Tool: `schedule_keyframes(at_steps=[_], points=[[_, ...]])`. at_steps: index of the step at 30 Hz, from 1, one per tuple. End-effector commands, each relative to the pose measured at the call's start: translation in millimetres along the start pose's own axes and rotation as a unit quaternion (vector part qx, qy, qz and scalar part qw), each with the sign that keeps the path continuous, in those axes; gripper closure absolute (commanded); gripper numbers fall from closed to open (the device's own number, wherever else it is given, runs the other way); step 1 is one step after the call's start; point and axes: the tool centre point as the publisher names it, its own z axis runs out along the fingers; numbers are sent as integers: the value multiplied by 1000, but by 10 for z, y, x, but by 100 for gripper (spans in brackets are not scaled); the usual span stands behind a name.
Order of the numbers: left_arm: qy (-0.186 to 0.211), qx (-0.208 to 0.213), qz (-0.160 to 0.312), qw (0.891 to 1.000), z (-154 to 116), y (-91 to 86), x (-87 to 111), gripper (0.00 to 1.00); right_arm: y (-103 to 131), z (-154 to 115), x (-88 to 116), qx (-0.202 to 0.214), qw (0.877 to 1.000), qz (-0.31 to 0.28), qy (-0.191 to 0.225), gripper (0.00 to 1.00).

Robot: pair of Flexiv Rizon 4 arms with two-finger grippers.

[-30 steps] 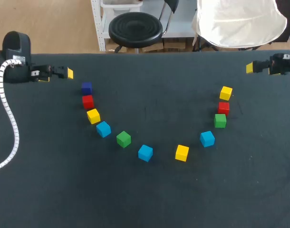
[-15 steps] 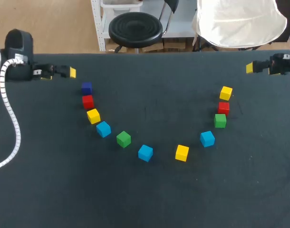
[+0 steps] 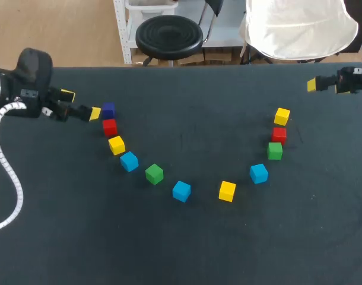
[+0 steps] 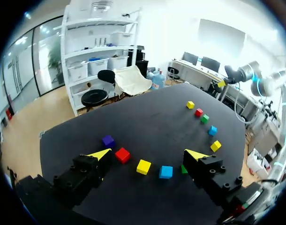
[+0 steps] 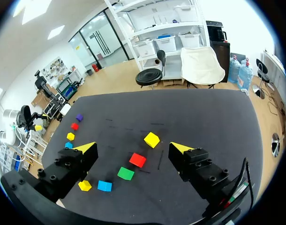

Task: Place the blue cubes, place green cubes on the blue cubes, place the yellow cubes on the green cubes, then place the red cubes on the yellow cubes, and place purple cube on the red cubes.

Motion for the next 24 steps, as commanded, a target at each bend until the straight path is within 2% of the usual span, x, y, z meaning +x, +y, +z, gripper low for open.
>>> schedule_keyframes(at_steps=[1,5,7,9,10,24], points=[[-12,189,125,974,-198,19,58,0,10,-1,3,2,1000,0,0,0],[22,202,196,959,-187,-81,84,0,10,-1,3,2,1000,0,0,0],[38,203,204,957,-151,-127,72,0,10,-1,3,2,1000,0,0,0],[43,177,192,964,-101,-143,20,0,10,-1,3,2,1000,0,0,0],[43,166,168,971,-84,-121,-17,0,10,-1,3,2,1000,0,0,0],[43,166,168,971,-84,-121,-17,0,10,-1,3,2,1000,0,0,0]])
